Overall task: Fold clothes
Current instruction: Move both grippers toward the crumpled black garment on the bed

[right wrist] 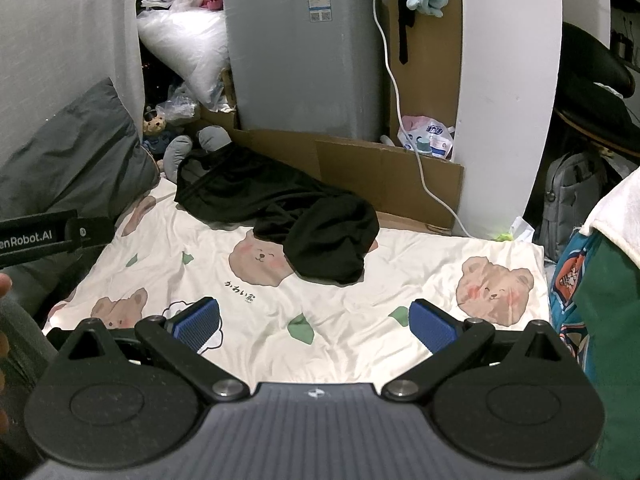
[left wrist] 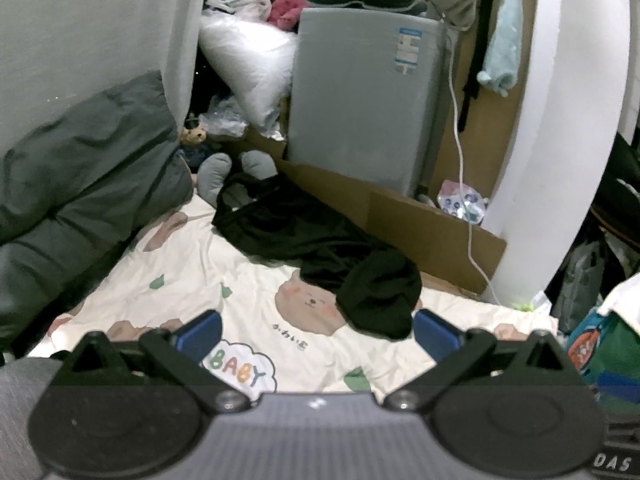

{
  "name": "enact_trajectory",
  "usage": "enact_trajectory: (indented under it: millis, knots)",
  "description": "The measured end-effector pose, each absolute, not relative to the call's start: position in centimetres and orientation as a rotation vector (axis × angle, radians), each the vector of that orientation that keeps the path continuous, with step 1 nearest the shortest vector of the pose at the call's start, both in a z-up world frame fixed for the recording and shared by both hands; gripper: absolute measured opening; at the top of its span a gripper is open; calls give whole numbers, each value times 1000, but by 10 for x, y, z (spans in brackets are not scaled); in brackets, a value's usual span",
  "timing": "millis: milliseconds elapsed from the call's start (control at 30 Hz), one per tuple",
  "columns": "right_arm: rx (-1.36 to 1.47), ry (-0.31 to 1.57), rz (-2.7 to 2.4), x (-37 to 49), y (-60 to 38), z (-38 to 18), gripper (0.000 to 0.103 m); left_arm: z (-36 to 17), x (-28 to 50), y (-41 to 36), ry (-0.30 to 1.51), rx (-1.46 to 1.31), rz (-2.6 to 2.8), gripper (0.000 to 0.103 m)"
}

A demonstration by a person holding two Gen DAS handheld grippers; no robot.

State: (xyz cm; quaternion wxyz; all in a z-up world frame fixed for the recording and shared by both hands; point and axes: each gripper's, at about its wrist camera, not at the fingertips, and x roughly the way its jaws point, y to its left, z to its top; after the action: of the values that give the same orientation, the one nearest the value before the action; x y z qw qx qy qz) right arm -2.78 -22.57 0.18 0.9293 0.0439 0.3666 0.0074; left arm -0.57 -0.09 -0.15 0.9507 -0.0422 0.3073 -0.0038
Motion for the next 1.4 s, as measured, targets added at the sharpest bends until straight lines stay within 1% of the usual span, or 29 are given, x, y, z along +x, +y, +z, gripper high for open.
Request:
enact_trajectory:
  millis: [100, 167, 233, 600, 667, 1000, 1333, 1400]
  knots:
    - [91, 754, 13, -25, -221, 6, 103, 0, -3, -1, 624, -85, -5, 103]
    - [85, 740, 23, -32, -232, -7, 103, -1, -3, -2, 623, -85, -4, 103]
    - [87, 739, 24, -33, -234, -9, 103, -1, -3, -3, 622, -85, -4, 103]
    - [86, 731, 35, -28, -237, -1, 103, 19, 7, 2, 598, -68, -38, 103]
    - [79, 728, 37, -28, -236, 2, 103, 24, 18, 0, 623, -64, -42, 103]
    - [75, 711, 48, -14, -241, 10, 103, 29, 21, -6, 630, -33, -24, 103]
    - [130, 707, 64, 1, -256, 15, 103, 36, 50, -16, 655, -46, -55, 103]
    - [132, 696, 72, -7, -252, 17, 103, 39, 54, -22, 656, -52, -63, 103]
